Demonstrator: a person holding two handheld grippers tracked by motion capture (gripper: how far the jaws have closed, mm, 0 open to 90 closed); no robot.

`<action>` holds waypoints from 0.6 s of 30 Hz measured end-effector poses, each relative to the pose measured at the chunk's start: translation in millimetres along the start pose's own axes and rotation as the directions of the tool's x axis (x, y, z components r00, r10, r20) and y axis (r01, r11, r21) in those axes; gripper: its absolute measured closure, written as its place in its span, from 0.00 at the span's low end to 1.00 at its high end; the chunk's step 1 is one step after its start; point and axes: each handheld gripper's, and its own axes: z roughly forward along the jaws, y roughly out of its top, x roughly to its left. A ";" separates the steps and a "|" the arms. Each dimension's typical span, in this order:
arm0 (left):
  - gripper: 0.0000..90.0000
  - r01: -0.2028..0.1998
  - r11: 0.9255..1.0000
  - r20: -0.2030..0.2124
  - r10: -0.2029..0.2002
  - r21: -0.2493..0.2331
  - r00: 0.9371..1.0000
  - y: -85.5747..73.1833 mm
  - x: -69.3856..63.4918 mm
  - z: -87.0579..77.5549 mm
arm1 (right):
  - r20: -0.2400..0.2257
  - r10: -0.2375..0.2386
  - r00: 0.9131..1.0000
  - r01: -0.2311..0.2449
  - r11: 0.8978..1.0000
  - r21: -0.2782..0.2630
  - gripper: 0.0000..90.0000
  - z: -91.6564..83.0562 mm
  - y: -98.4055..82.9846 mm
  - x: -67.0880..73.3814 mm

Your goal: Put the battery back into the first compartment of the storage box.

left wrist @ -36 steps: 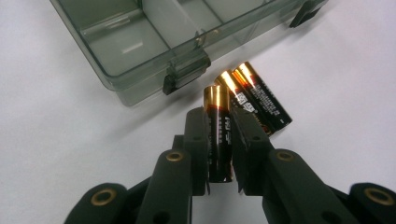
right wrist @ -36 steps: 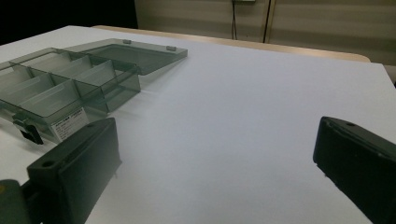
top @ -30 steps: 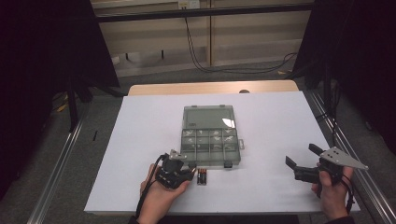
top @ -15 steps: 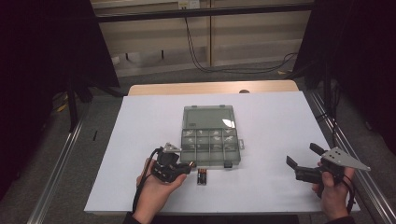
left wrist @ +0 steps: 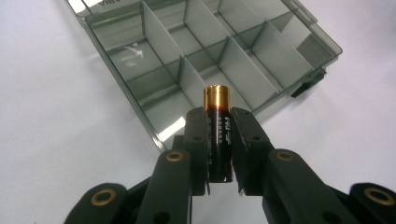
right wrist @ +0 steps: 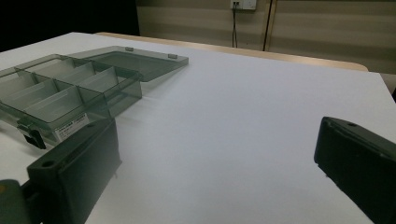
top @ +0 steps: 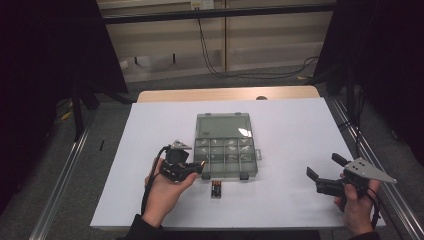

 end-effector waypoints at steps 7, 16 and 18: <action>0.86 0.012 1.000 -0.016 -0.013 -0.005 1.000 8.0 5.9 5.0 | 0.000 -0.003 1.000 0.003 1.000 -0.001 0.00 -0.2 0.2 -0.1; 0.86 0.037 0.999 -0.032 -0.038 -0.017 0.999 15.4 11.7 10.8 | -0.001 -0.003 1.000 0.003 1.000 -0.001 0.00 -0.1 0.2 -0.2; 0.86 0.038 0.999 -0.029 -0.038 -0.016 0.999 17.3 14.0 11.5 | -0.001 -0.004 1.000 0.004 1.000 -0.003 0.00 -0.1 0.2 -0.5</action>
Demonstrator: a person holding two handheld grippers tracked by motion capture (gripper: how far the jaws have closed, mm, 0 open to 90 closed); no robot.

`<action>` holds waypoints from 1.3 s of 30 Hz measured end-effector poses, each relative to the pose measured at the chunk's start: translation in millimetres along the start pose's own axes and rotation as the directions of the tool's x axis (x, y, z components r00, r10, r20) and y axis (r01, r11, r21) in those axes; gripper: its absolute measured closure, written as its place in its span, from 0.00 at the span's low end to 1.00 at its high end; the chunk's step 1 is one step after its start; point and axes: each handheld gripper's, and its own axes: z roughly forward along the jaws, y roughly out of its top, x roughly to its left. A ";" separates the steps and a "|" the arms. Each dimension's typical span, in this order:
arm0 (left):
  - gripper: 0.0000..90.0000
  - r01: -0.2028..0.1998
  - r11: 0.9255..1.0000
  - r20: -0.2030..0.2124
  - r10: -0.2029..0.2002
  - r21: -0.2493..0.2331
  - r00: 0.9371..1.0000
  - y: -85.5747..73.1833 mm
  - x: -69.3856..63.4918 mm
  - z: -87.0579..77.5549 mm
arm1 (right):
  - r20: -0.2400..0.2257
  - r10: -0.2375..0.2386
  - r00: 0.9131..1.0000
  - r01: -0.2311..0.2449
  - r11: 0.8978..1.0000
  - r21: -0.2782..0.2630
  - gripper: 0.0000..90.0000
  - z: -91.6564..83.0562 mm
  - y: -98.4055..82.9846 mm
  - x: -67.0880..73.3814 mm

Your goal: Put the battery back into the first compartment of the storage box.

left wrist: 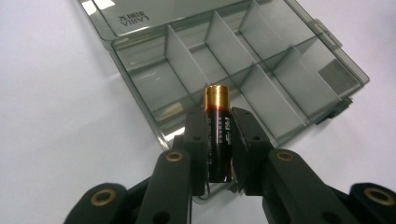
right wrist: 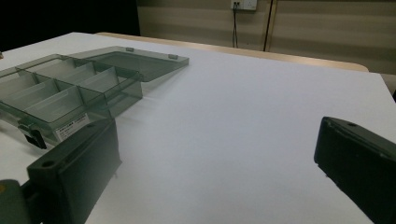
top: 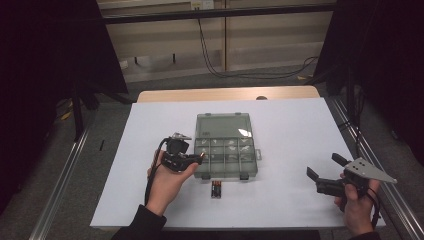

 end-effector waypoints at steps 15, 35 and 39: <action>0.86 0.043 0.999 -0.026 -0.043 -0.018 0.999 15.7 10.2 10.9 | -0.003 0.000 1.000 0.000 1.000 0.001 0.00 -0.1 0.2 0.1; 0.86 0.079 0.997 -0.029 -0.079 -0.003 0.996 31.4 17.6 33.2 | -0.004 -0.001 1.000 0.001 1.000 0.004 0.00 0.5 0.0 0.6; 0.86 0.081 0.997 -0.039 -0.081 0.002 0.996 33.5 16.9 38.8 | -0.004 0.000 1.000 0.000 1.000 0.002 0.00 -0.1 0.0 0.0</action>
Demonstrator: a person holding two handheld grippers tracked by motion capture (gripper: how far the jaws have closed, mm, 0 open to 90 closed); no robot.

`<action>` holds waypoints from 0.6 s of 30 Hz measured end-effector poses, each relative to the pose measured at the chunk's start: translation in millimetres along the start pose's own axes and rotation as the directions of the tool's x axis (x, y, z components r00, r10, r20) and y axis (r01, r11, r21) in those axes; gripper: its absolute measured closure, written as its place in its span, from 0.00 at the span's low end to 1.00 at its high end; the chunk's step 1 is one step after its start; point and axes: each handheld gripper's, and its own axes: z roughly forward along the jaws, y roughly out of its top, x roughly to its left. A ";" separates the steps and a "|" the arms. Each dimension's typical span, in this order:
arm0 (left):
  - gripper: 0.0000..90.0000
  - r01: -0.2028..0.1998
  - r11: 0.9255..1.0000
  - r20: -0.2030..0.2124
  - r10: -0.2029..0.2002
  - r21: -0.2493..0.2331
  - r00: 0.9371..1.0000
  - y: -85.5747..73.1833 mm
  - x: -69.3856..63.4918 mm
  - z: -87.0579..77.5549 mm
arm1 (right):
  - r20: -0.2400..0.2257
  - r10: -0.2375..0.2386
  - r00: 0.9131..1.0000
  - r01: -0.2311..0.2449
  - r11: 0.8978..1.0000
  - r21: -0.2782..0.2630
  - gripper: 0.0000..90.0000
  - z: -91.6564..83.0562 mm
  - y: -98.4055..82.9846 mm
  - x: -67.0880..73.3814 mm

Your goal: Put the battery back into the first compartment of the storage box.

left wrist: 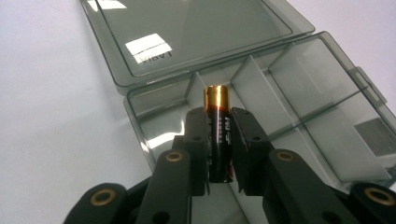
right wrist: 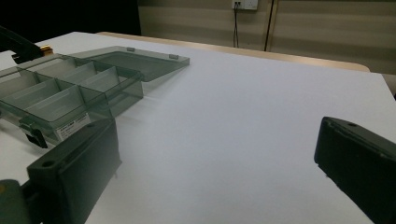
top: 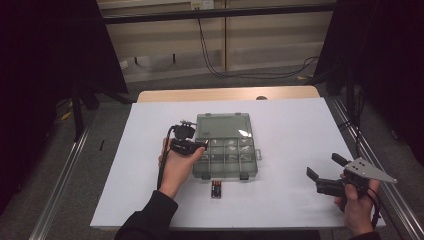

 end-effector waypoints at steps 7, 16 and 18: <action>0.86 0.026 1.000 -0.015 -0.026 -0.003 1.000 0.8 1.8 7.1 | 0.001 -0.003 1.000 0.003 1.000 -0.001 0.00 0.0 -0.3 -0.8; 0.86 0.047 0.999 -0.033 -0.047 -0.001 0.998 -0.3 3.8 14.8 | 0.002 -0.001 1.000 0.001 1.000 0.003 0.00 0.1 -0.2 0.0; 0.85 0.050 0.999 -0.037 -0.051 -0.003 0.998 -0.2 4.5 15.5 | 0.003 -0.003 1.000 0.003 1.000 0.002 0.00 0.4 -0.4 0.0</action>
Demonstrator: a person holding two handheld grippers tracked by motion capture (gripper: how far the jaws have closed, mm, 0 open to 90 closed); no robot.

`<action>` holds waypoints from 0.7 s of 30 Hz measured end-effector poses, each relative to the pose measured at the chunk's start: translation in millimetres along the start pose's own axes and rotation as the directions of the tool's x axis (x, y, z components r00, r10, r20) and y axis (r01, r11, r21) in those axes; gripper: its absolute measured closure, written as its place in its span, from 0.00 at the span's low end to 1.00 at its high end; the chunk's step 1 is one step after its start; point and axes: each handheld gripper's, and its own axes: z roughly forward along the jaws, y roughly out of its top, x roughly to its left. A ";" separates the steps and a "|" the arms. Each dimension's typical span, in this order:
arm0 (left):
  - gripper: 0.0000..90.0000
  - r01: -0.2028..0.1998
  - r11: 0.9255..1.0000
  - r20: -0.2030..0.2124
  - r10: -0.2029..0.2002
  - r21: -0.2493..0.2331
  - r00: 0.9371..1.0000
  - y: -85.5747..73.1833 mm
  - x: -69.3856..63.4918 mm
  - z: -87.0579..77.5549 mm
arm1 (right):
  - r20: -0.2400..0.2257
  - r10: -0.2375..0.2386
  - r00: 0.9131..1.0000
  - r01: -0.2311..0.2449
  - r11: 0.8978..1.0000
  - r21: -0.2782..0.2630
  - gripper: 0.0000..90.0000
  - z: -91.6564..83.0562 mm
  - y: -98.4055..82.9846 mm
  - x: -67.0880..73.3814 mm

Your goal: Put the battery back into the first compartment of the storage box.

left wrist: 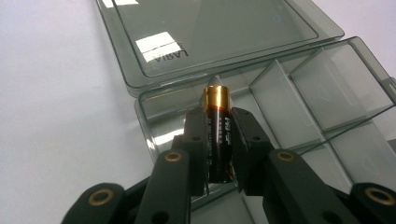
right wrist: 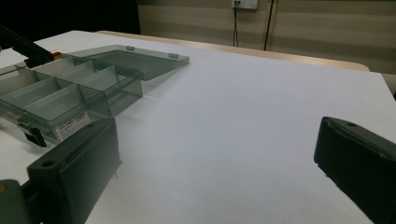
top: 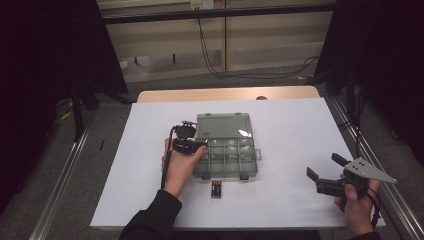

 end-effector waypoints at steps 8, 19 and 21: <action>0.64 -0.017 1.000 0.014 0.017 -0.014 1.000 0.4 -0.3 -2.5 | 0.000 0.003 1.000 -0.003 1.000 0.002 0.00 -0.3 0.0 -0.6; 0.10 -0.034 0.999 0.051 0.035 -0.024 0.998 -3.8 -4.6 -14.3 | 0.005 0.003 1.000 -0.003 1.000 0.001 0.00 -0.3 0.2 0.0; 0.06 -0.036 0.999 0.067 0.037 -0.015 0.997 -5.3 -4.4 -16.6 | 0.005 0.003 1.000 -0.003 1.000 0.002 0.00 -0.4 0.3 0.0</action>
